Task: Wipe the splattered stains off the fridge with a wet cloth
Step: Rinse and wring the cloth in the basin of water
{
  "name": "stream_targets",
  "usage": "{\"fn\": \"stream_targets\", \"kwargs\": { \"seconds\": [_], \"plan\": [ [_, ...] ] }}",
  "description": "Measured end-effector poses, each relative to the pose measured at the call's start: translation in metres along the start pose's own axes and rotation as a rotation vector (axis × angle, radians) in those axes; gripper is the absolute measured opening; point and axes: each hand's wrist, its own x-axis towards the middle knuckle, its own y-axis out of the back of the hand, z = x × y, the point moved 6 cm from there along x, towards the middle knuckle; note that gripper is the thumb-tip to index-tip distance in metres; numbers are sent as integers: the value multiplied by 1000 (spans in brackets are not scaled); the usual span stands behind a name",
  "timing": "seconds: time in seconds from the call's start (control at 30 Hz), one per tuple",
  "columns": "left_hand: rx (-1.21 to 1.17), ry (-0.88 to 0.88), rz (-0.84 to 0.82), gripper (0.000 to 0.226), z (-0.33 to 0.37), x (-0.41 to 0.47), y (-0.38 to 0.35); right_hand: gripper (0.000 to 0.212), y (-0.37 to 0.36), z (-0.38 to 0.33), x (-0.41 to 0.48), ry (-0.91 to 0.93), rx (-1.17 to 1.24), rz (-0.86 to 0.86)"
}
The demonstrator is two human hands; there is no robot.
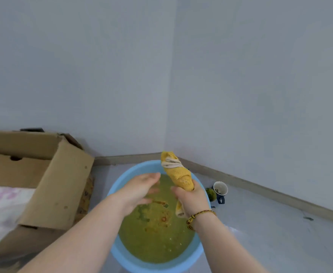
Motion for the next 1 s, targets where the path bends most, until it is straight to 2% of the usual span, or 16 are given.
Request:
{"fn": "stream_targets", "kwargs": {
  "seconds": [0.1, 0.2, 0.23, 0.27, 0.33, 0.4, 0.53, 0.73, 0.83, 1.0],
  "plan": [
    [-257, -138, -16, 18, 65, -46, -16, 17, -7, -47, -50, 36, 33, -101],
    [-237, -254, 9, 13, 133, -105, -20, 30, -1, -106, -113, 104, 23, -188],
    [-205, -283, 0, 12, 150, -122, -22, 38, 6, -122, -130, 132, 42, -168],
    [-171, -312, -24, 12, 168, -139, -24, 40, 20, -141, -148, 169, 75, -95],
    [-89, -355, -88, 16, 199, -170, -35, 29, 52, -178, -186, 294, 118, 135],
    [33, -403, -157, 27, 218, -197, -52, 25, 76, -208, -226, 446, 64, 318],
    [160, -565, -254, 23, 243, -240, -89, 31, 102, -240, -289, 557, -88, 519],
    [439, -742, -466, 42, 254, -315, -152, 25, 153, -225, -366, 583, -77, 760],
    [430, -750, -637, 38, 243, -360, -194, 38, 188, -207, -419, 586, -52, 874],
    [341, -691, -786, 42, 222, -423, -266, 33, 237, -163, -514, 594, 11, 901]
  ]
}}
